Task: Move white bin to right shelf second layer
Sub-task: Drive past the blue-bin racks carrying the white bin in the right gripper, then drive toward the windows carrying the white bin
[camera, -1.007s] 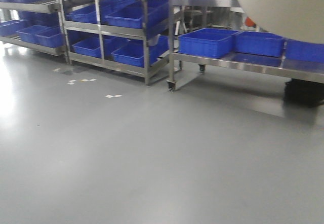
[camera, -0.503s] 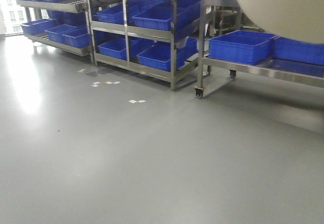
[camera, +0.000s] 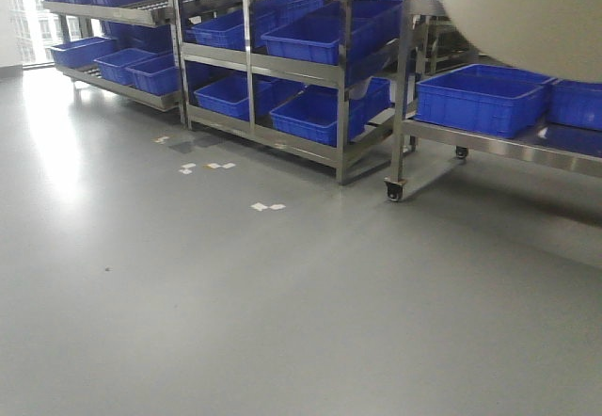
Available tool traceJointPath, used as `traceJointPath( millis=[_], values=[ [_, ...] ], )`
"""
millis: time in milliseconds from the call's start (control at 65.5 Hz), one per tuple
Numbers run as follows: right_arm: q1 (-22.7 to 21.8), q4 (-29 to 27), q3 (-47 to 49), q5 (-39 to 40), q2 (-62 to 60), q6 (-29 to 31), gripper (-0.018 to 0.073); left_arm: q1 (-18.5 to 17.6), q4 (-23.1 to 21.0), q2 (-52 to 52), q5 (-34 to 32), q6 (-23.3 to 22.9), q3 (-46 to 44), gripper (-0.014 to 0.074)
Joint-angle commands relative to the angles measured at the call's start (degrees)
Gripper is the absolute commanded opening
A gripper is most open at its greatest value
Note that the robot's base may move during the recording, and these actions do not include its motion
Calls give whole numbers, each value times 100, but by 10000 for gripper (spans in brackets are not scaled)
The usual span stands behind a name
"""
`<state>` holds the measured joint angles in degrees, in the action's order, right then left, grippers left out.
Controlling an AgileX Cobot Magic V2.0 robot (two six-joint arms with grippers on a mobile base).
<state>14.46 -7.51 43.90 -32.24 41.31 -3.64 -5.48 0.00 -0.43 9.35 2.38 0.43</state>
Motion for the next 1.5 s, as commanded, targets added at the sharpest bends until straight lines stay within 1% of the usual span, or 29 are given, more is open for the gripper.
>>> traceJointPath(
  millis=[0, 1480],
  values=[
    [-44, -31, 167, 583, -41, 11, 56, -23, 0, -18, -493, -18, 211, 85],
    [-44, -31, 167, 582, -39, 11, 56, -23, 0, -18, -493, -18, 211, 85]
  ],
)
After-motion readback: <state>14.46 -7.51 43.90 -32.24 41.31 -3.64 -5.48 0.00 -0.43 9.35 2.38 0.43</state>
